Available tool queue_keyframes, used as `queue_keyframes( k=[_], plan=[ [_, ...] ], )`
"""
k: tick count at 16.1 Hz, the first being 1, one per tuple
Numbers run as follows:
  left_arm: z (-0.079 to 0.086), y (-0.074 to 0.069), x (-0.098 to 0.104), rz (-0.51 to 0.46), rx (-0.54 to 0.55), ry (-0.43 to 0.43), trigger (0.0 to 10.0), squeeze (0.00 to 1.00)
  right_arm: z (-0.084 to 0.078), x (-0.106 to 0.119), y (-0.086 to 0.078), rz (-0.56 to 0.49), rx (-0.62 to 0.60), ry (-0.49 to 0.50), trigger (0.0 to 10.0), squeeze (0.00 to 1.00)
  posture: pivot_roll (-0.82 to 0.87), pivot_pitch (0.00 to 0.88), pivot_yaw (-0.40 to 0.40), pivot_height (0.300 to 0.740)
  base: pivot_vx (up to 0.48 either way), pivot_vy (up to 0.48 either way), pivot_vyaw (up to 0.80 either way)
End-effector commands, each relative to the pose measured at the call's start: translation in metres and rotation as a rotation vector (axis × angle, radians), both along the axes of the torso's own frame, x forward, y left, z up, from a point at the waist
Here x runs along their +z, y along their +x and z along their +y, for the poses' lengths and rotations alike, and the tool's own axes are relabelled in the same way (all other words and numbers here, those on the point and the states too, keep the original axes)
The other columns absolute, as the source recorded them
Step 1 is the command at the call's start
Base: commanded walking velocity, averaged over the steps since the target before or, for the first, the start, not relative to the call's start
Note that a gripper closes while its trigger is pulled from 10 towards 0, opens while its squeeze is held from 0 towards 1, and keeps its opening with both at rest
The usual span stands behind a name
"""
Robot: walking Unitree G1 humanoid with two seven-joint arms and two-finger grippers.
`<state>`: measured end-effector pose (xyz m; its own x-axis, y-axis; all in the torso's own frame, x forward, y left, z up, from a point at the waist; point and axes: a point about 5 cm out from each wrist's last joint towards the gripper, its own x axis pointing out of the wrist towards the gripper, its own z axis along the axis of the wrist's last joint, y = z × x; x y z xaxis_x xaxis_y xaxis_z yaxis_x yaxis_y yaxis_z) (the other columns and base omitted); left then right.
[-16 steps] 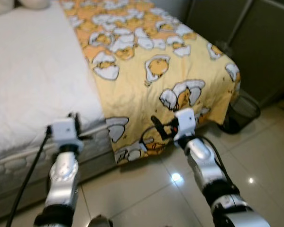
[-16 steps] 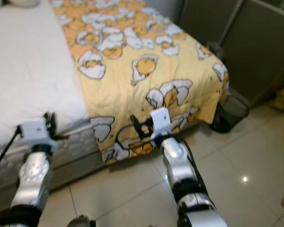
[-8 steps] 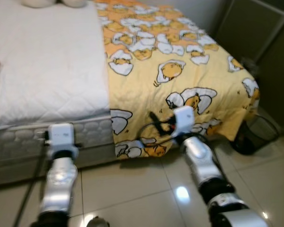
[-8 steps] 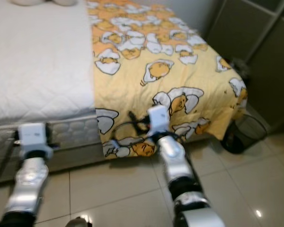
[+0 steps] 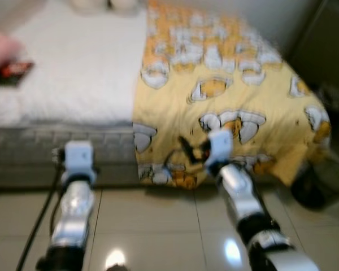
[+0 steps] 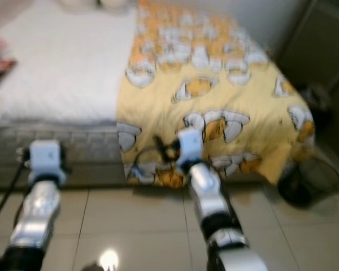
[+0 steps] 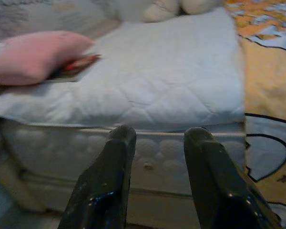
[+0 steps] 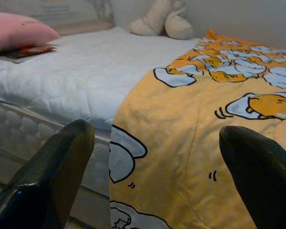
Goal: Clean up the room
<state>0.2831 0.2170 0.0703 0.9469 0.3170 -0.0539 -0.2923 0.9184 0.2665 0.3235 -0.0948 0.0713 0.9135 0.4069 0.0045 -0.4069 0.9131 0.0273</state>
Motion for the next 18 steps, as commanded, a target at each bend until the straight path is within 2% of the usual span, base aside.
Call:
queue_keyframes(
  k=[1,3,6,7,8,9,10,11,12,15,16,18],
  plan=[
    [-0.01,0.003,0.002,-0.005,-0.025,-0.016,10.0,0.0,-0.014,0.0,0.002,0.003,-0.036,-0.011,10.0,1.0,0.09,0.0,-0.089,0.74,0.292,-0.375,0.49],
    [-0.011,0.003,0.002,-0.01,-0.034,-0.02,10.0,0.0,-0.014,-0.001,0.001,0.007,-0.032,-0.013,10.0,1.0,0.09,0.0,-0.088,0.74,0.157,-0.18,0.49],
    [-0.019,0.003,0.007,-0.023,-0.121,-0.06,10.0,0.0,-0.011,-0.008,-0.003,0.031,0.004,-0.057,10.0,1.0,0.09,0.0,-0.088,0.74,0.139,0.0,0.47],
    [-0.023,-0.003,0.008,-0.011,-0.194,-0.046,10.0,0.0,-0.016,-0.013,-0.011,0.04,0.019,-0.03,10.0,0.0,0.08,0.0,-0.085,0.74,0.472,0.0,0.0],
    [-0.025,-0.011,0.008,0.002,-0.246,-0.038,10.0,0.0,-0.02,-0.014,-0.016,0.031,0.033,-0.029,10.0,0.0,0.08,0.0,-0.085,0.74,0.469,0.0,0.0],
    [-0.028,-0.035,0.001,0.044,-0.357,-0.035,10.0,0.0,-0.036,-0.024,-0.035,0.036,0.043,-0.066,10.0,0.0,0.09,0.0,-0.087,0.74,0.48,0.0,0.0],
    [-0.03,-0.061,-0.016,0.116,-0.405,-0.098,10.0,0.0,-0.05,-0.037,-0.052,0.079,0.045,-0.101,10.0,0.0,0.08,0.0,-0.091,0.74,0.48,0.0,0.0],
    [-0.031,-0.07,-0.021,0.136,-0.404,-0.119,10.0,0.0,-0.055,-0.041,-0.058,0.097,0.043,-0.109,10.0,0.0,0.08,0.0,-0.091,0.74,0.48,0.0,0.0],
    [-0.033,-0.072,-0.026,0.14,-0.35,-0.13,10.0,0.0,-0.06,-0.047,-0.061,0.129,0.027,-0.106,10.0,0.0,0.09,0.0,-0.097,0.74,0.48,0.0,0.71],
    [-0.029,-0.045,-0.012,0.062,-0.236,-0.135,10.0,0.0,-0.047,-0.039,-0.04,0.128,0.021,-0.084,10.0,0.0,0.1,0.0,-0.095,0.74,0.48,0.0,0.56],
    [-0.027,-0.044,-0.008,0.049,-0.225,-0.139,10.0,0.0,-0.045,-0.035,-0.036,0.124,0.02,-0.077,10.0,0.0,0.1,0.0,-0.092,0.74,0.48,0.0,0.48],
    [-0.017,-0.06,-0.013,0.059,-0.201,-0.128,10.0,0.0,-0.045,-0.033,-0.036,0.12,0.015,-0.063,10.0,0.0,0.11,0.0,-0.092,0.74,0.48,0.0,0.44]
  ],
)
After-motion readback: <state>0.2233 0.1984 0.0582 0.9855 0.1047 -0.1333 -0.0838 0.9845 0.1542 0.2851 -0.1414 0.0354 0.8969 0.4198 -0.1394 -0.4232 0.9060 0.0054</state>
